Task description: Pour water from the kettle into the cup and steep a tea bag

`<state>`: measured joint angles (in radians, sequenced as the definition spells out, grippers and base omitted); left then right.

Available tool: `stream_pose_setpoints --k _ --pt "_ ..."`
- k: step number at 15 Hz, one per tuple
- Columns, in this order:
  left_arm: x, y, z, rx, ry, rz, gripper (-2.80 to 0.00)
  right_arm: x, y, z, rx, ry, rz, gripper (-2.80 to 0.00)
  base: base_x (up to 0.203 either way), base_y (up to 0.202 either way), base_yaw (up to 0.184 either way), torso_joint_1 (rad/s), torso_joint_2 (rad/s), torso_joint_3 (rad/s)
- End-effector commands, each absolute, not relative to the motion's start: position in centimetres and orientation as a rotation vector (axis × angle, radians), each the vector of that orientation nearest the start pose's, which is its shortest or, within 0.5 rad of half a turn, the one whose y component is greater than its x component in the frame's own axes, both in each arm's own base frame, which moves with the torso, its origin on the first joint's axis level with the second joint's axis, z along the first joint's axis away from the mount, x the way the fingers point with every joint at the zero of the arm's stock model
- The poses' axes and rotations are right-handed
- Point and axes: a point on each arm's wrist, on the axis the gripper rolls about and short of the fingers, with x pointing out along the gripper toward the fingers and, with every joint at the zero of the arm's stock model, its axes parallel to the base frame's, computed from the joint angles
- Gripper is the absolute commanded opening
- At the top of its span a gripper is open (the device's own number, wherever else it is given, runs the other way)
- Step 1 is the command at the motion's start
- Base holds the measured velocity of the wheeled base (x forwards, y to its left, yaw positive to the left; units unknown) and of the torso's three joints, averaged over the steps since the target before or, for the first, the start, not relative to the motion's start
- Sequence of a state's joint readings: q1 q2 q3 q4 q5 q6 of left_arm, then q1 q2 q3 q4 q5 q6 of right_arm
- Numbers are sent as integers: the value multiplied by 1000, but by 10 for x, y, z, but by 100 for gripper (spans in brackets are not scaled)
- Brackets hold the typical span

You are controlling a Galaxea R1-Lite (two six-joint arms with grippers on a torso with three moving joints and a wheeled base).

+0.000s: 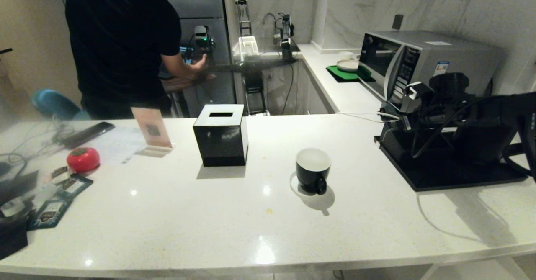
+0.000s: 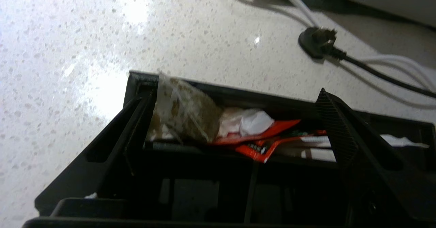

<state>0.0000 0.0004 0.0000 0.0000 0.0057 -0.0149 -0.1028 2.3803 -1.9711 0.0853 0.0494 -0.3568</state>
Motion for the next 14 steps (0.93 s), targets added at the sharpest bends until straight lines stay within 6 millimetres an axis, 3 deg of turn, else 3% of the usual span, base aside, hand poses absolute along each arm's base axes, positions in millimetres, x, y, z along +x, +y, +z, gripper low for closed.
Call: stream_pose_setpoints --k 1,12,13,14 --pt "-23 0 75 -15 0 6 -280 496 -50 155 -314 499 39 0 0 0 0 0 0 0" --pt "-23 0 75 -15 0 6 -280 497 -49 155 -317 497 42 0 0 0 0 0 0 0" --pt "-23 0 75 -15 0 6 -280 497 -49 155 -319 498 43 -111 0 0 0 0 0 0" --pt "-23 0 75 -15 0 6 -280 497 -49 155 -319 498 43 -280 0 0 0 0 0 0"
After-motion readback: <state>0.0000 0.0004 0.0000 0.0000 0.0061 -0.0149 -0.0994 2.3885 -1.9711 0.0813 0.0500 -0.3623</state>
